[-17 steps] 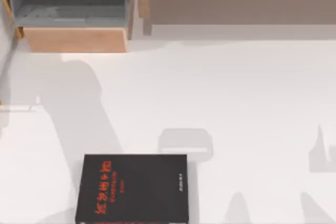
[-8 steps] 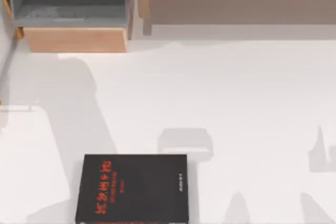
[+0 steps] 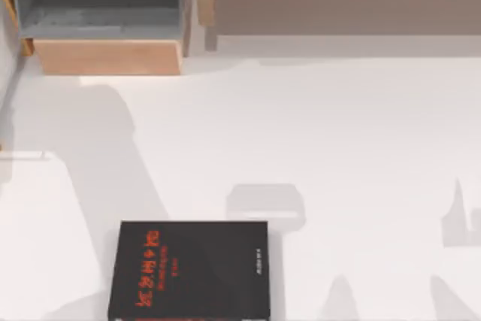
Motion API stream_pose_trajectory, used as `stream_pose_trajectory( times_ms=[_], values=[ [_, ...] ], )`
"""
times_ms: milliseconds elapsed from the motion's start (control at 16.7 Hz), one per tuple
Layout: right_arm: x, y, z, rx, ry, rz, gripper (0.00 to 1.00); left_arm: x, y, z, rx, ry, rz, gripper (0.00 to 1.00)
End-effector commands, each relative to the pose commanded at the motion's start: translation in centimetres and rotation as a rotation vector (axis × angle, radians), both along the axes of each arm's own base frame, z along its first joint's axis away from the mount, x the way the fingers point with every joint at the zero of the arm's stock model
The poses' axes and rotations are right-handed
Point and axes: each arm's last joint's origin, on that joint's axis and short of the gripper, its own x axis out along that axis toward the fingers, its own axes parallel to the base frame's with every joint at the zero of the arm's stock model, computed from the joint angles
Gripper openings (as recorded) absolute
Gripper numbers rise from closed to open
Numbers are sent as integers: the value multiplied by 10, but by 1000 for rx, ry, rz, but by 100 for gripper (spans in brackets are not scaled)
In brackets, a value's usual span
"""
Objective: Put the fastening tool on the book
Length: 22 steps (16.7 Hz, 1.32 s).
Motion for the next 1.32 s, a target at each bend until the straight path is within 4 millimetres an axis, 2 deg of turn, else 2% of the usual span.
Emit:
stream_pose_trajectory(
  times_ms=[900,1140,1320],
  values=[
    [0,0,0,0,0,0,100,5,0,-29,3,-9,3,100],
    [0,0,0,0,0,0,100,9,-3,-44,0,0,0,100],
    [0,0,0,0,0,0,100,9,-3,-44,0,0,0,100]
  ],
)
